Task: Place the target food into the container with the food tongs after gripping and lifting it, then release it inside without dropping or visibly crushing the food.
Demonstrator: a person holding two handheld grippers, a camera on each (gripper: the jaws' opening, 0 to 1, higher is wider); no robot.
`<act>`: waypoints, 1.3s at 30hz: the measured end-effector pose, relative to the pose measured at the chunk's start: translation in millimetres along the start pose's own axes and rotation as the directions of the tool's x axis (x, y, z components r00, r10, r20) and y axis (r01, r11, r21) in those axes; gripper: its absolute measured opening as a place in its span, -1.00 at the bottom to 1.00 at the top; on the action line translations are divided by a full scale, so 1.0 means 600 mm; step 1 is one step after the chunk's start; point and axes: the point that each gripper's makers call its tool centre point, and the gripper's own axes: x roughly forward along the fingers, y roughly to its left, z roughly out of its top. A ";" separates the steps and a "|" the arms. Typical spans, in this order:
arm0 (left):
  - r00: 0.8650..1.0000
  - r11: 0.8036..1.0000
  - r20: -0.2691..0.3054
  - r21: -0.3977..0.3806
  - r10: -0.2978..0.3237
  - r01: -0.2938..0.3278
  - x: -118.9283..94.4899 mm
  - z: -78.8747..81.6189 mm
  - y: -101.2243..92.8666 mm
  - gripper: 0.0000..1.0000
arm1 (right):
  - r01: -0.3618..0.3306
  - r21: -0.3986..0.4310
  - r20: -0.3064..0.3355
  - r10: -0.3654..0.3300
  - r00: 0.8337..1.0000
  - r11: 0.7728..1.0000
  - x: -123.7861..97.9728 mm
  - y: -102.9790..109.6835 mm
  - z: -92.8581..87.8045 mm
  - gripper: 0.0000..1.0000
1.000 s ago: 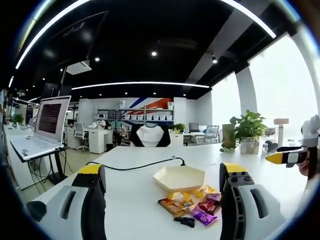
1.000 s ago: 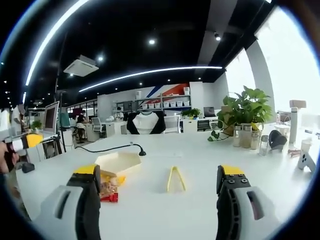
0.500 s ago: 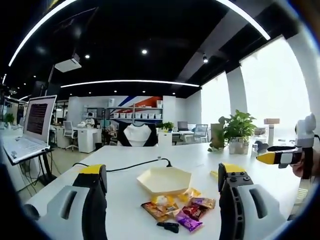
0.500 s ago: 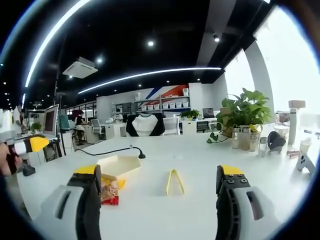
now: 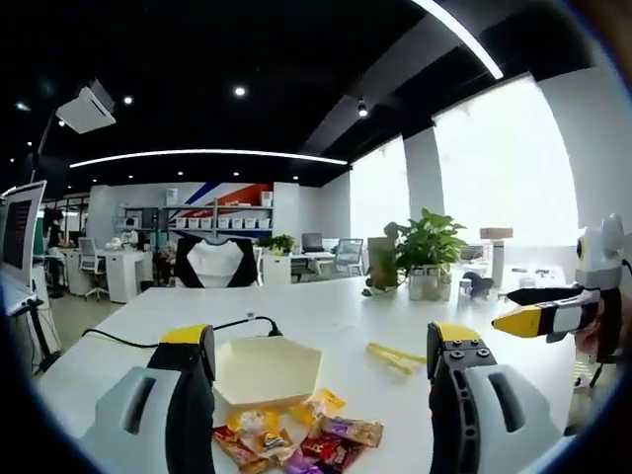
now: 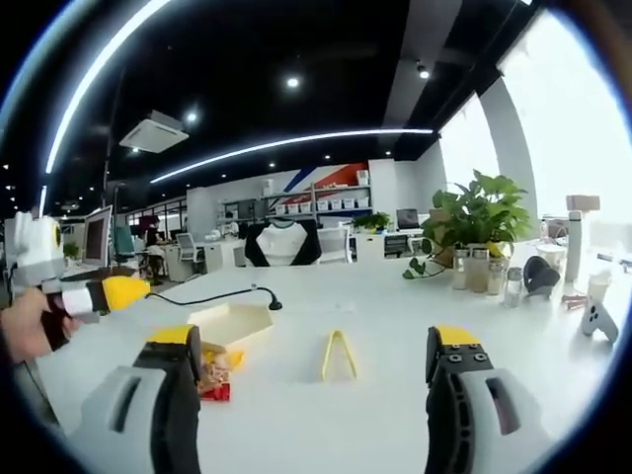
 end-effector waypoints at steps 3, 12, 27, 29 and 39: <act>0.998 0.999 -0.036 -0.023 -0.047 0.046 0.032 -0.025 -0.025 0.84 | 0.000 -0.002 0.001 0.000 1.000 1.000 0.000 0.001 0.003 0.93; 0.976 0.983 -0.119 -0.071 -0.180 0.172 0.126 -0.079 -0.086 0.67 | 0.002 -0.007 0.014 -0.002 1.000 1.000 0.008 0.002 0.018 0.93; 0.915 0.967 -0.312 -0.078 -0.255 0.242 0.243 -0.195 -0.159 0.39 | 0.016 0.016 -0.003 -0.016 1.000 1.000 0.011 -0.007 0.019 0.92; 0.910 0.967 -0.329 -0.048 -0.252 0.251 0.257 -0.208 -0.166 0.37 | 0.020 0.016 -0.001 -0.020 1.000 1.000 0.009 -0.009 0.021 0.91; 0.869 0.964 -0.425 -0.045 -0.255 0.261 0.281 -0.266 -0.190 -0.02 | 0.027 0.030 0.001 -0.027 1.000 0.999 0.004 -0.013 0.026 0.90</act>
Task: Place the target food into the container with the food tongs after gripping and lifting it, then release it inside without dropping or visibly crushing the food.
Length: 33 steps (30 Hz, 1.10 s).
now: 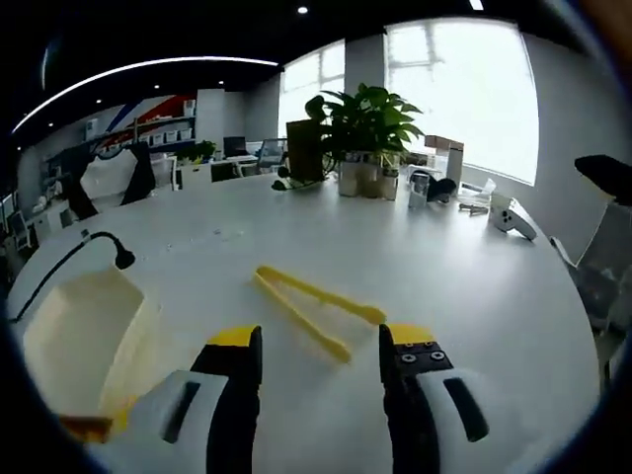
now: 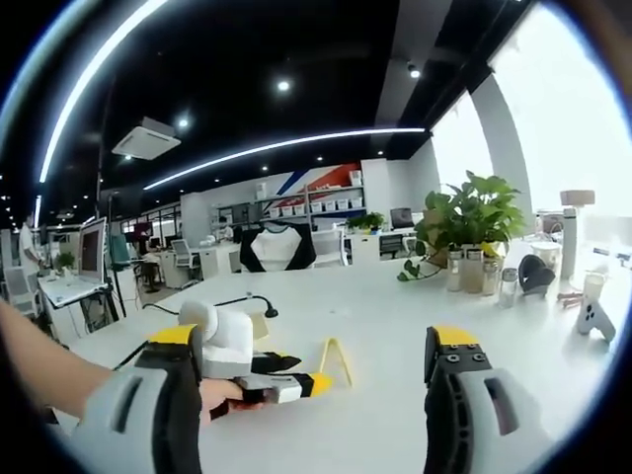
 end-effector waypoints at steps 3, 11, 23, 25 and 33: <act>1.000 1.000 -0.014 0.010 -0.002 0.002 0.011 -0.008 -0.001 0.01 | 0.002 -0.006 0.002 -0.002 1.000 1.000 -0.002 -0.001 0.004 0.89; 0.998 1.000 -0.055 0.000 0.010 -0.010 0.024 -0.021 -0.003 -0.32 | 0.013 0.000 -0.002 -0.013 1.000 1.000 -0.006 -0.008 0.002 0.88; 0.993 0.984 -0.107 -0.162 0.053 -0.070 0.007 -0.027 0.044 -0.95 | 0.016 0.010 -0.019 -0.016 1.000 1.000 -0.009 -0.011 -0.007 0.87; 0.995 0.981 -0.079 -0.177 0.060 -0.073 0.000 -0.026 0.044 -0.96 | 0.012 0.010 -0.016 -0.012 1.000 1.000 -0.009 -0.008 -0.007 0.87; 1.000 0.920 0.010 -0.391 0.021 -0.015 -0.029 -0.033 0.039 -0.96 | 0.001 0.007 -0.031 -0.001 1.000 1.000 -0.008 -0.002 -0.014 0.87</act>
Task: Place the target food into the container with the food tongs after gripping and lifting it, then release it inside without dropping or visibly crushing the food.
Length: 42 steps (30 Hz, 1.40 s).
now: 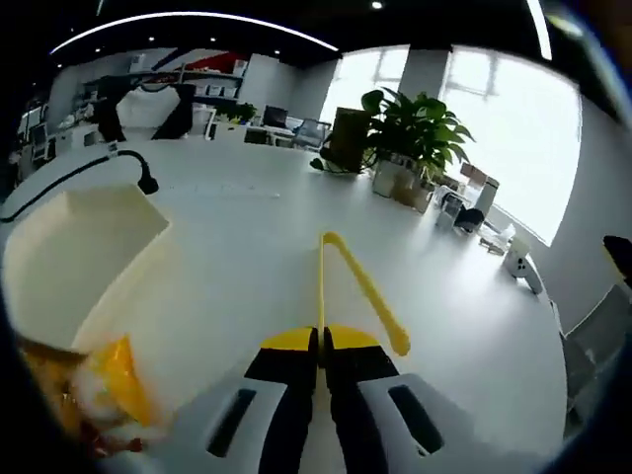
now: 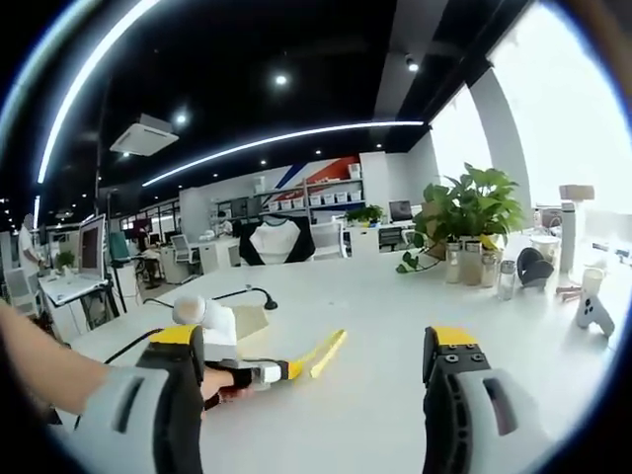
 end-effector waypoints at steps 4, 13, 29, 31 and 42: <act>0.997 0.997 0.065 -0.058 -0.049 0.053 -0.035 0.013 -0.006 -0.96 | -0.006 -0.003 -0.011 0.006 1.000 1.000 0.001 -0.002 -0.006 0.87; 0.958 0.955 0.161 -0.136 -0.239 0.262 -0.112 0.052 -0.046 -0.96 | -0.050 0.008 -0.013 0.050 0.999 0.999 0.001 0.007 -0.010 0.85; 0.797 0.791 0.256 -0.152 -0.548 0.593 -0.230 0.079 -0.106 -0.96 | -0.167 0.047 0.011 0.167 0.986 0.985 0.005 0.056 0.002 0.72; 0.759 0.748 0.257 -0.160 -0.598 0.644 -0.247 0.080 -0.116 -0.96 | -0.197 0.066 0.010 0.196 0.980 0.978 0.006 0.066 0.002 0.65; 0.596 0.582 0.304 -0.146 -0.743 0.800 -0.297 0.086 -0.138 -0.96 | -0.332 0.139 0.046 0.329 0.943 0.933 0.004 0.117 0.020 0.44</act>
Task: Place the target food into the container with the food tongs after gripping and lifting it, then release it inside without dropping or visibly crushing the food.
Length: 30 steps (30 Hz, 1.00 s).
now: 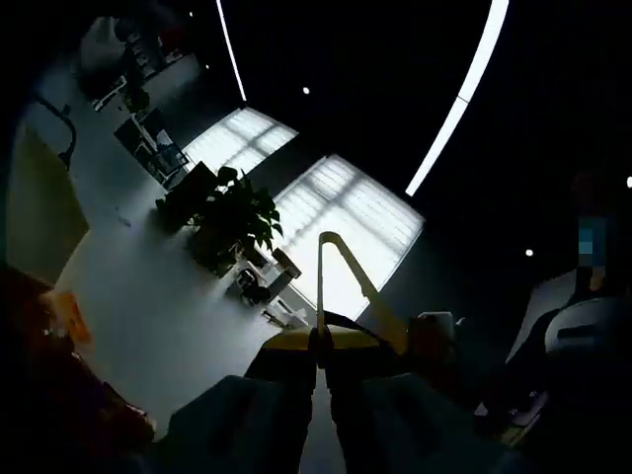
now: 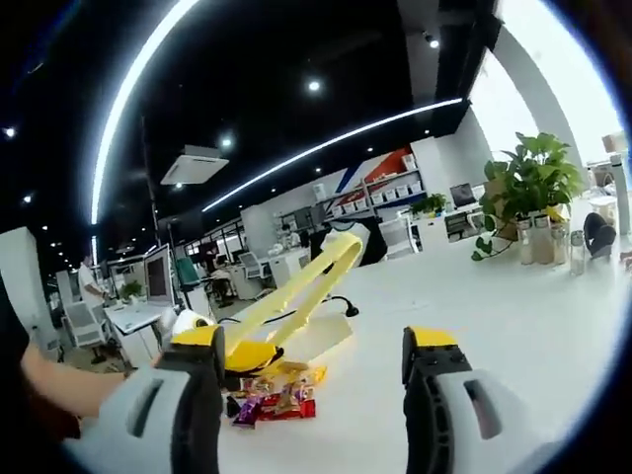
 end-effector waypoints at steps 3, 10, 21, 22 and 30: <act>0.999 0.999 -0.033 0.034 -0.031 0.032 0.000 -0.012 -0.004 -0.96 | -0.031 0.019 -0.007 0.031 0.999 0.999 0.004 0.011 0.000 0.37; 0.981 0.982 -0.083 -0.077 -0.178 0.172 0.005 -0.041 -0.037 -0.96 | -0.105 0.055 -0.024 0.107 0.994 0.993 0.011 0.035 -0.002 0.11; 0.948 0.945 -0.107 -0.173 -0.299 0.279 0.000 -0.050 -0.067 -0.96 | -0.294 0.178 -0.025 0.303 0.953 0.939 0.002 0.092 -0.003 -0.20; 0.945 0.942 -0.111 -0.177 -0.308 0.286 -0.001 -0.051 -0.069 -0.96 | -0.299 0.185 -0.031 0.310 0.950 0.936 0.001 0.094 -0.004 -0.20; 0.932 0.928 -0.132 -0.216 -0.337 0.305 -0.008 -0.059 -0.084 -0.95 | -0.322 0.201 -0.062 0.340 0.938 0.925 -0.006 0.108 -0.010 -0.28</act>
